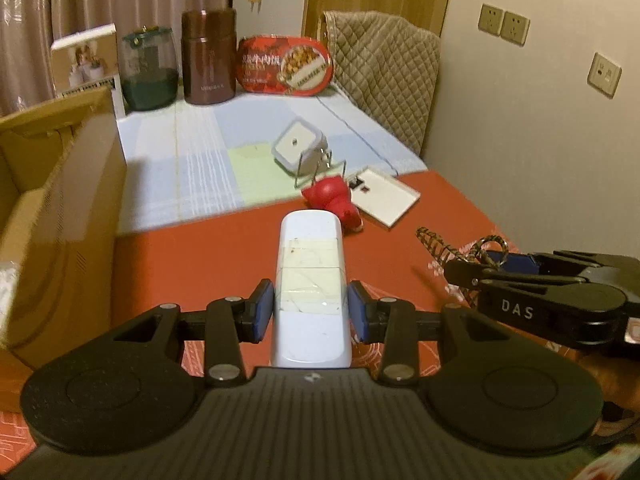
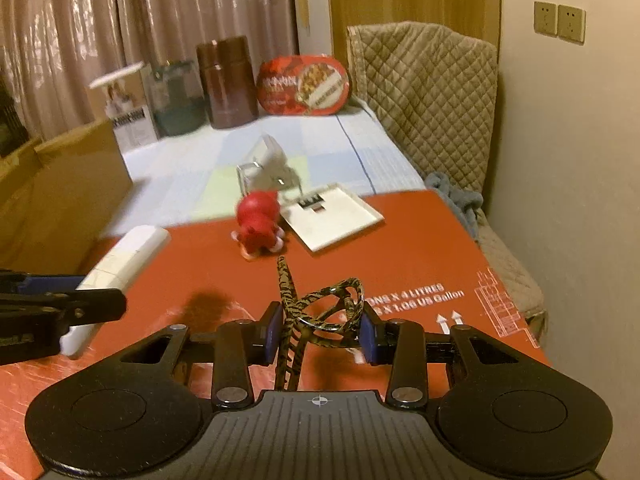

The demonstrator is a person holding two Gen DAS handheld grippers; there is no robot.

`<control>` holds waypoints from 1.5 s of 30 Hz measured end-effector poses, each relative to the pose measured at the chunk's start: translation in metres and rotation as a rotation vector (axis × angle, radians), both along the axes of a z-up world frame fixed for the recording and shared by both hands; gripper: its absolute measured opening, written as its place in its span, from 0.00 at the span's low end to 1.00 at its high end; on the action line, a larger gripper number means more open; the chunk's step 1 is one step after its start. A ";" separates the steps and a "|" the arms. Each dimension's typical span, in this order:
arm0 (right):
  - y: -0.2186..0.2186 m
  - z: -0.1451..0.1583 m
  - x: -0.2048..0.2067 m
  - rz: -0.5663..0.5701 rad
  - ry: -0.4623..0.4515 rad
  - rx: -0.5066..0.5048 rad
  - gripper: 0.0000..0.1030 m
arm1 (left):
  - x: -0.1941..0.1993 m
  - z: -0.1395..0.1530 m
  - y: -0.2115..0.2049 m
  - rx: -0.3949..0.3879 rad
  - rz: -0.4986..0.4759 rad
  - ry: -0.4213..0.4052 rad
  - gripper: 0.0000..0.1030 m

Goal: Organize rigid objects
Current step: 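Carry both items over the box and open the left tool to drop the stick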

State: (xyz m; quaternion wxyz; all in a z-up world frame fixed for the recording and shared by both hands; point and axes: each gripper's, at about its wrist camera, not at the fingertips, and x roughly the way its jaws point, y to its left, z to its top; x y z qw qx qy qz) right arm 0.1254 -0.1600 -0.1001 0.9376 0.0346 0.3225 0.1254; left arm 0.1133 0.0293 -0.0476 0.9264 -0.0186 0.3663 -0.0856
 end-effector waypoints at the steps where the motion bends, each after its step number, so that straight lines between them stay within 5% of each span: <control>1: 0.002 0.006 -0.002 0.005 -0.007 0.006 0.35 | -0.001 0.005 0.002 -0.002 0.001 -0.009 0.34; 21: 0.127 0.111 -0.019 0.229 -0.153 0.081 0.35 | -0.042 0.107 0.123 0.059 0.188 -0.168 0.34; 32: 0.216 0.120 -0.015 0.356 -0.131 0.102 0.35 | -0.063 0.107 0.214 0.112 0.316 -0.146 0.34; 45: 0.274 0.101 0.007 0.402 -0.064 0.090 0.35 | -0.041 0.079 0.263 0.122 0.323 -0.082 0.34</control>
